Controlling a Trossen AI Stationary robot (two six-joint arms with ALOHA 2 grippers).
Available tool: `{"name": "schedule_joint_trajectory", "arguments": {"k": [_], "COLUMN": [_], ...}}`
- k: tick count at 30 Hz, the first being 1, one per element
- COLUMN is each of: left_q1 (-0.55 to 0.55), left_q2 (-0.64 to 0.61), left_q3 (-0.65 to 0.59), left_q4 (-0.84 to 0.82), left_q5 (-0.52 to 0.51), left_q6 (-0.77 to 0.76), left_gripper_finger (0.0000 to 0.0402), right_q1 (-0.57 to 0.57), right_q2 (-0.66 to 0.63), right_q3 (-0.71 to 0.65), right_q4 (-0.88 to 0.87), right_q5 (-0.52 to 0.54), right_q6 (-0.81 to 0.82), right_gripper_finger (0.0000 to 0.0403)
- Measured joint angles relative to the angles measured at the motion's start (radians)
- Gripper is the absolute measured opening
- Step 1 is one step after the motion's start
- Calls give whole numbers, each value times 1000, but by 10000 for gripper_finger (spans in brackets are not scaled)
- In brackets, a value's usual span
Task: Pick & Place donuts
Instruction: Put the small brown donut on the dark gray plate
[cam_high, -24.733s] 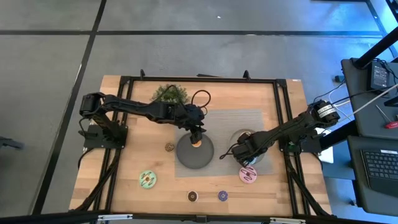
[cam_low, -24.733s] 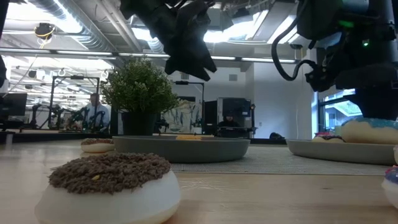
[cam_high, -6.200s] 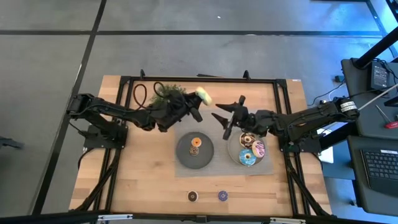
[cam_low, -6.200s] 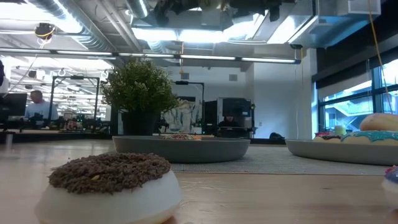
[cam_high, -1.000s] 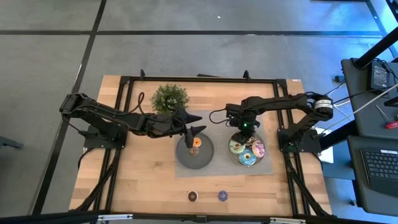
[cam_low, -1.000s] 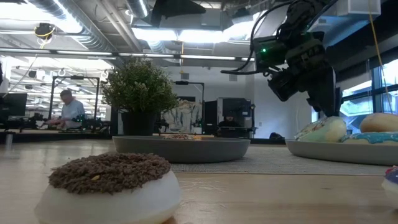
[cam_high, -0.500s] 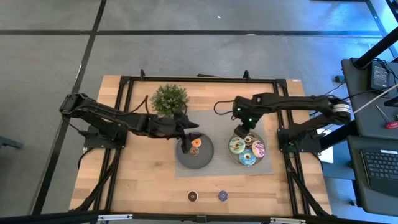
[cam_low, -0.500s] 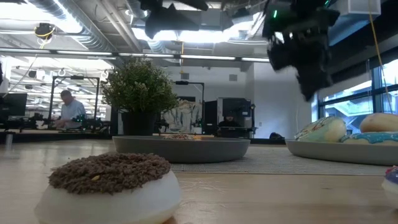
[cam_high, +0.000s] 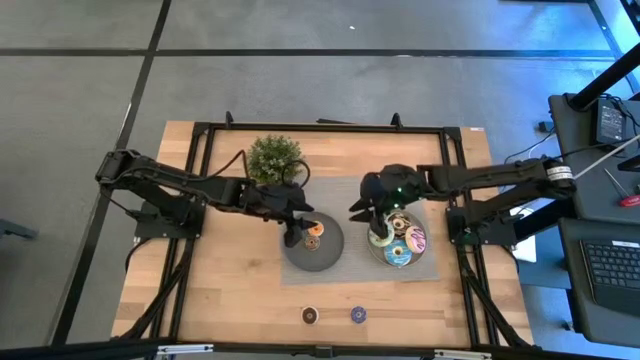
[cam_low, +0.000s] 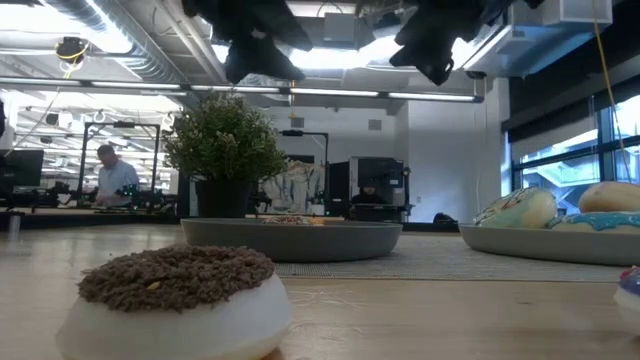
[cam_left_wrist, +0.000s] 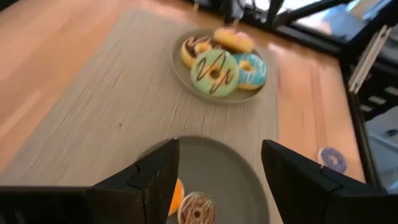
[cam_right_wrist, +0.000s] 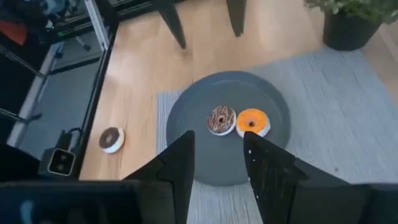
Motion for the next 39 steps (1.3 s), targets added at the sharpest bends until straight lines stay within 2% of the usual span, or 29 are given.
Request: {"name": "schedule_joint_trajectory", "arguments": {"k": [6, 10, 12, 14, 18, 21, 27, 30, 32, 35, 39], "left_q1": [-15, -20, -23, -30, -53, -74, -183, -253, -292, -339, -399], "left_q2": [0, 0, 0, 0, 0, 14, 98, 171, 224, 295, 396], "left_q3": [0, 0, 0, 0, 0, 0, 1, 1, 0, 1, 30], "left_q4": [-20, -10, 0, 14, 37, 45, 141, 274, 332, 356, 353], "left_q5": [18, 139, 182, 192, 210, 210, 245, 211, 150, 62, 9], "left_q6": [47, 124, 152, 140, -7, -39, 87, 135, 120, 62, 44], "left_gripper_finger": [222, 231, 236, 238, 237, 236, 233, 231, 229, 224, 216], "right_q1": [119, 185, 208, 225, 254, 271, 313, 341, 355, 373, 388], "right_q2": [0, 4, 4, 6, 7, 8, 8, 8, 8, 8, 8], "right_q3": [0, 0, 0, 0, 0, 0, 0, 0, 0, 0, 0], "right_q4": [-14, -18, -23, -24, -39, -82, -225, -300, -328, -345, -343], "right_q5": [211, 342, 376, 379, 380, 380, 380, 380, 380, 380, 382], "right_q6": [43, 80, 108, 125, 148, 148, 242, 264, 278, 282, 280], "right_gripper_finger": [139, 139, 139, 139, 139, 139, 139, 139, 139, 139, 139]}}
